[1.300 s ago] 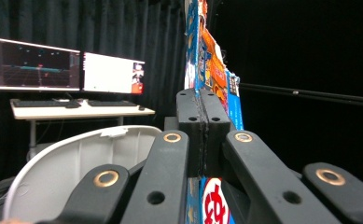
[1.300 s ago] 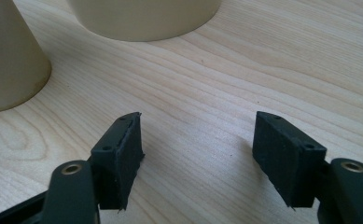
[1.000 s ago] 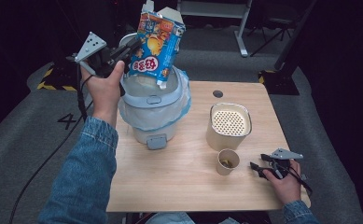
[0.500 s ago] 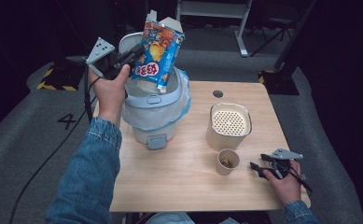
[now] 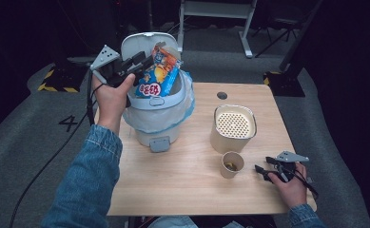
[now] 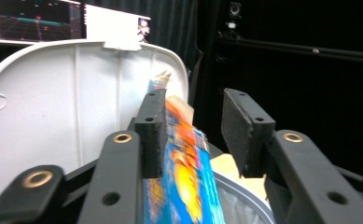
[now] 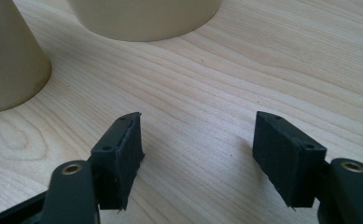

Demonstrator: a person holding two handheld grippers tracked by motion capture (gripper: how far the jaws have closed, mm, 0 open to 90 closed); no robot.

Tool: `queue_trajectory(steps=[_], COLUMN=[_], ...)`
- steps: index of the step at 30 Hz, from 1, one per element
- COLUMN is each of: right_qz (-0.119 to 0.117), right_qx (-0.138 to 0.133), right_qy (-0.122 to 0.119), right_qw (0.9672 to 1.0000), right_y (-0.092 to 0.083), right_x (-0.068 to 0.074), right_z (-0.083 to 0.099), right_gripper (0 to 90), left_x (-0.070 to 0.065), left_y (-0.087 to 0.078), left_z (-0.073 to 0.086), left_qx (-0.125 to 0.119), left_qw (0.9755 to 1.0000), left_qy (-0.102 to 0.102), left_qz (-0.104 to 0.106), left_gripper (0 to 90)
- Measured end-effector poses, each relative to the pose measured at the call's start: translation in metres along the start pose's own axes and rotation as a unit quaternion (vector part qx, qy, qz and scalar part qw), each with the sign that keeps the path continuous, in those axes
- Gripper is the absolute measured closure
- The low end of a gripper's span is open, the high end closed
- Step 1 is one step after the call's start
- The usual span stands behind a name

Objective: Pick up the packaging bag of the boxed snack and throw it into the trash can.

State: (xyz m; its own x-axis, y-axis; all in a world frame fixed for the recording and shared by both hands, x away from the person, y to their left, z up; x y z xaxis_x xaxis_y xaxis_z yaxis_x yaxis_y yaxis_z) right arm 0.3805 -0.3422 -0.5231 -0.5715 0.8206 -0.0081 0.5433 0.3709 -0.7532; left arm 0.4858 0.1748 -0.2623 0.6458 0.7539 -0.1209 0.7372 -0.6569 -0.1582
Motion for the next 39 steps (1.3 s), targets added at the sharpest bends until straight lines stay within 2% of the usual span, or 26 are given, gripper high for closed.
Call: queue_trajectory(steps=[5,7,9,10,12,13,15,18,20,22,23,25,27,29,30,31,33,34,36,37,39], right_qz=[0.0,0.0,0.0,0.0,0.0,0.0,0.0,0.0,0.0,0.0,0.0,0.0,0.0,0.0,0.0,0.0,0.0,0.0,-0.001,-0.001,-0.001], right_qx=[0.0,0.0,0.0,0.0,0.0,0.0,0.0,0.0,0.0,0.0,0.0,0.0,0.0,0.0,0.0,0.0,0.0,0.0,0.0,0.0,0.0], right_qy=[0.0,0.0,0.0,0.0,0.0,0.0,0.0,0.0,0.0,0.0,0.0,0.0,0.0,0.0,0.0,0.0,0.0,0.0,0.0,0.0,0.0], right_qw=[1.0,1.0,1.0,1.0,1.0,1.0,1.0,1.0,1.0,1.0,1.0,1.0,1.0,1.0,1.0,1.0,1.0,1.0,1.0,1.0,1.0], right_y=[0.0,0.0,0.0,0.0,0.0,0.0,0.0,0.0,0.0,0.0,0.0,0.0,0.0,0.0,0.0,0.0,0.0,0.0,0.0,0.0,0.0], right_x=[0.0,0.0,0.0,0.0,0.0,0.0,0.0,0.0,0.0,0.0,0.0,0.0,0.0,0.0,0.0,0.0,0.0,0.0,0.0,0.0,0.0], right_z=[0.0,0.0,0.0,0.0,0.0,0.0,0.0,0.0,0.0,0.0,0.0,0.0,0.0,0.0,0.0,0.0,0.0,0.0,0.0,0.0,0.0], right_gripper=[33.3,33.3,33.3,33.3,33.3,33.3,33.3,33.3,33.3,33.3,33.3,33.3,33.3,33.3,33.3,33.3,33.3,33.3,33.3,33.2,33.3], left_x=[-0.007,-0.006,-0.002,0.001,0.006,0.008,0.01,0.01,0.01,0.009,0.007,0.004,0.002,0.002,0.002,0.002,0.001,0.0,-0.003,-0.006,-0.008], left_y=[-0.006,-0.007,-0.007,-0.006,0.0,0.003,0.006,0.007,0.005,0.001,-0.002,-0.005,-0.008,-0.007,-0.006,-0.006,-0.009,-0.011,-0.015,-0.017,-0.02], left_z=[0.002,0.003,0.004,0.004,0.006,0.007,0.009,0.013,0.013,0.012,0.01,0.008,0.007,0.011,0.012,0.014,0.016,0.017,0.018,0.019,0.02], left_qx=[0.031,0.042,0.07,0.085,0.107,0.123,0.139,0.157,0.151,0.133,0.113,0.082,0.06,0.056,0.055,0.055,0.069,0.074,0.084,0.097,0.109], left_qw=[0.9989,0.9984,0.9962,0.995,0.9933,0.9916,0.9899,0.9867,0.9874,0.9903,0.9929,0.996,0.9976,0.9979,0.9982,0.998,0.9958,0.995,0.9938,0.9916,0.9895], left_qy=[0.036,0.035,0.033,0.031,0.021,0.017,0.013,0.026,0.031,0.029,0.032,0.034,0.034,0.031,0.025,0.029,0.053,0.06,0.068,0.079,0.089], left_qz=[0.001,-0.011,-0.04,-0.043,-0.037,-0.034,-0.028,-0.033,-0.035,-0.028,-0.022,-0.009,-0.005,-0.002,-0.001,-0.007,-0.029,-0.031,-0.027,-0.032,-0.035], left_gripper=[55.7,53.3,53.7,56.9,61.9,65.8,72.3,86.2,89.0,89.6,89.7,89.8,89.6,86.5,74.4,60.8,49.1,45.8,45.6,45.5,45.5])
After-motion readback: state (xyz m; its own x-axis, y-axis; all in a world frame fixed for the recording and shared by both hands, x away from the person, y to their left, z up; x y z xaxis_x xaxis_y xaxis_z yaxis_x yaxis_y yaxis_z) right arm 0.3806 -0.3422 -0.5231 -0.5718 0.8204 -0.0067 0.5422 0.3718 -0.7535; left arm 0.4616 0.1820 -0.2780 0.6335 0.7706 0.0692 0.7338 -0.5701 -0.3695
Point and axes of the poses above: each handheld gripper's, and its own axes: y roughly forward along the jaws, z roughly out of its underside, x roughly to its left, the point moved 3 cm from there along y, roughly forward along the jaws, and after that the axes turned 8 degrees about x, right-handed, at the moved point
